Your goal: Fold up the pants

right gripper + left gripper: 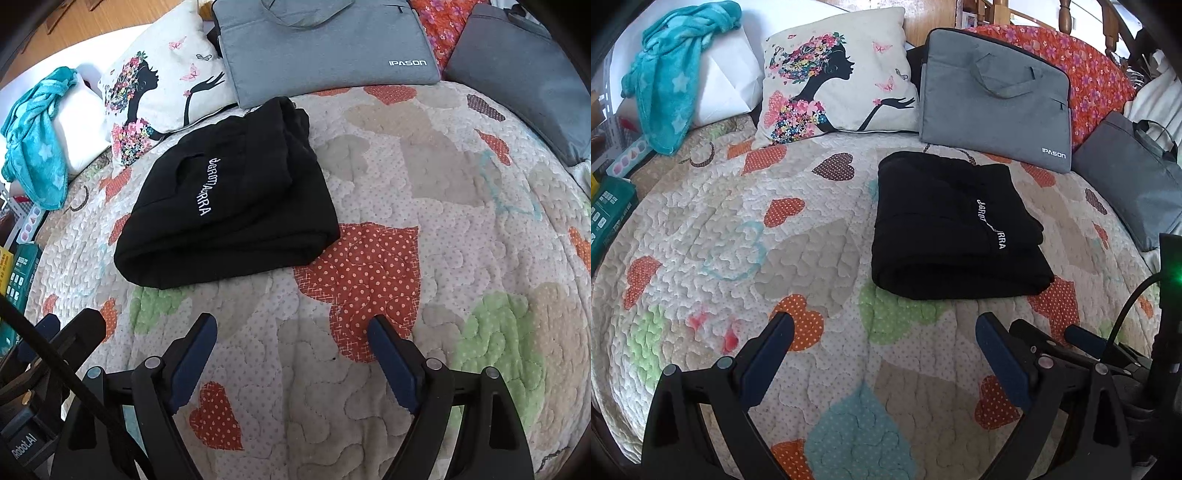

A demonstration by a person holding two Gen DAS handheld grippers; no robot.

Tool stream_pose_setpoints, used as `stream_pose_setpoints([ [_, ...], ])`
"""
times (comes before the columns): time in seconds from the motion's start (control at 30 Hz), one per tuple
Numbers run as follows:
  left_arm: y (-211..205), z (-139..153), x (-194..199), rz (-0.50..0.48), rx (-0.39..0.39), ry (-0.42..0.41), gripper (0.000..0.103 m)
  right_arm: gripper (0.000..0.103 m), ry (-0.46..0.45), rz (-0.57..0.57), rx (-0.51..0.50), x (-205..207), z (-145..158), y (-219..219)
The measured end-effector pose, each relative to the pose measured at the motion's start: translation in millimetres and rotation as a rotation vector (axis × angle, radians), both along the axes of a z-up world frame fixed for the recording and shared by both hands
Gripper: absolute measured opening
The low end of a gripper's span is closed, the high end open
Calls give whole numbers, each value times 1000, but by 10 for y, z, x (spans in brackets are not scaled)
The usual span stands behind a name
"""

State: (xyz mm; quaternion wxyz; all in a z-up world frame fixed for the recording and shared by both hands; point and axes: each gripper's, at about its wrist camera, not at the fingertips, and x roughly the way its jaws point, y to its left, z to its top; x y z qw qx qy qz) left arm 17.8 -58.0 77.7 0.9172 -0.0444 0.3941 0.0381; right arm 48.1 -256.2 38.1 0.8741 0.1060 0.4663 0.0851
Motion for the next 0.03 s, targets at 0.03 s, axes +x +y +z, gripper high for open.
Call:
stream_pose_setpoints([
  [0.03,-1,-7,0,-1,-4,3,98,88,0,-1,1,0,-2,-3],
])
